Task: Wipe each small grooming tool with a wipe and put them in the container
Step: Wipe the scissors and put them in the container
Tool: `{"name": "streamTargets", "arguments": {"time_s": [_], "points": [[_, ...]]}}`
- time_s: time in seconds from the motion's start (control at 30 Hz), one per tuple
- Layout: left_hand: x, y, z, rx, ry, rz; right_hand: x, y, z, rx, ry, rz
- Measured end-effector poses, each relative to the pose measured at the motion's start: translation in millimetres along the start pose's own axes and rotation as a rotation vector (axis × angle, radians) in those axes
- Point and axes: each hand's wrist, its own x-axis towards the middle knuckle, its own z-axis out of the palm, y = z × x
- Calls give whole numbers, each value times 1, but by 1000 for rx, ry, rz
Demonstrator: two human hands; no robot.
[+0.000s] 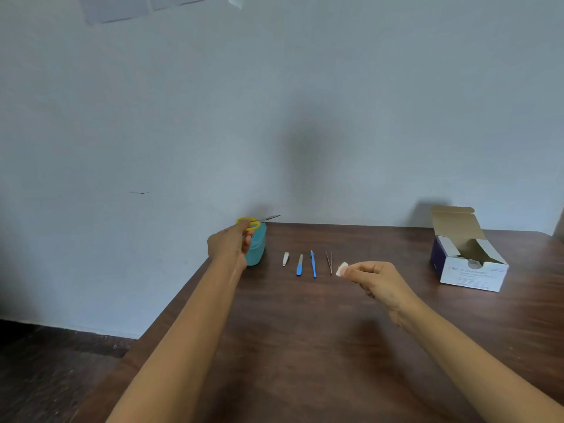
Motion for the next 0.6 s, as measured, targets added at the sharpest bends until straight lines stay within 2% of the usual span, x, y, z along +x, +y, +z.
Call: {"name": "streamTargets", "arguments": {"time_s": [0.17,0.3,0.5,0.6], "points": [[29,11,6,83,79,16,22,-1,28,55,-29,8],[48,8,9,227,152,60,38,10,46,122,30,5],[75,1,12,421,162,110,50,35,61,222,166,-15],[85,-4,15,506,163,128,52,42,62,188,147,-27]]}}
